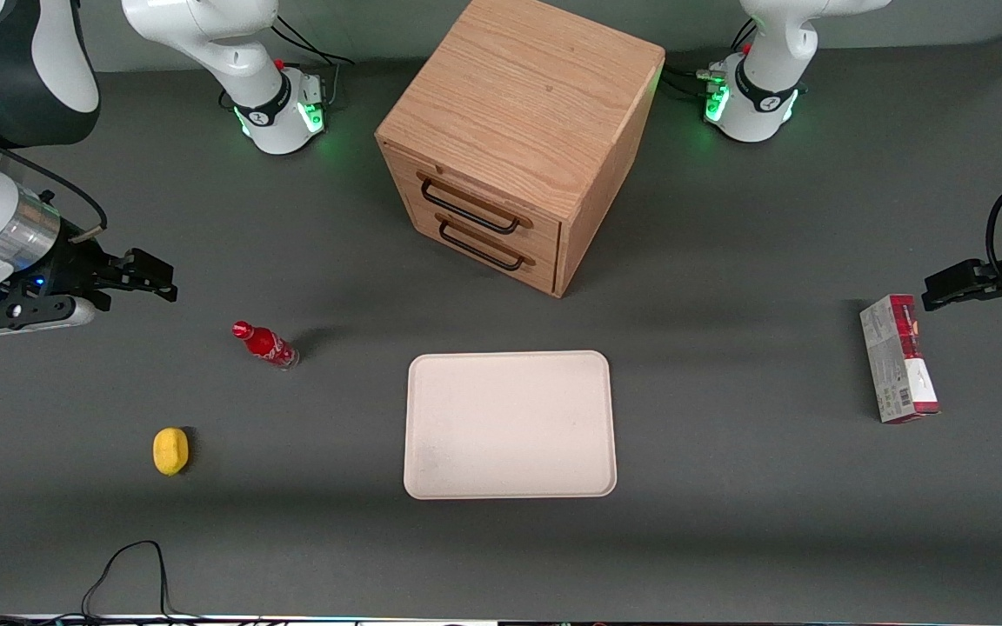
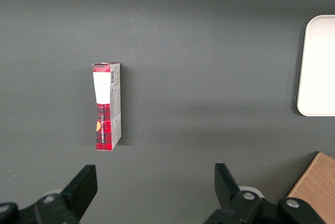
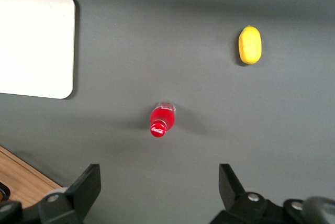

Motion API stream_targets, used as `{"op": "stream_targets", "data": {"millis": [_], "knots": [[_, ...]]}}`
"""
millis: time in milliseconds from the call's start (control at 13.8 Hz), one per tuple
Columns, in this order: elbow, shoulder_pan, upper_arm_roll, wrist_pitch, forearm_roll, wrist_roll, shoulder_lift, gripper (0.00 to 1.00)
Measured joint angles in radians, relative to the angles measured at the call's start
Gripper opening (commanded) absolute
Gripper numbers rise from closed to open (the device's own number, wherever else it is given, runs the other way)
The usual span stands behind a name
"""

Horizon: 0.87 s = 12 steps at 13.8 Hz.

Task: Place coke bottle on tray
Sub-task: 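Move the open right gripper toward the red Coca-Cola bottle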

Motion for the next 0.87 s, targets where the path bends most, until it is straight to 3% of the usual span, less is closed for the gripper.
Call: {"op": "stream_targets", "data": {"millis": [871], "knots": [[0.071,-0.008,0.0,-0.119,0.002,0.0,-0.001,1.0]]}}
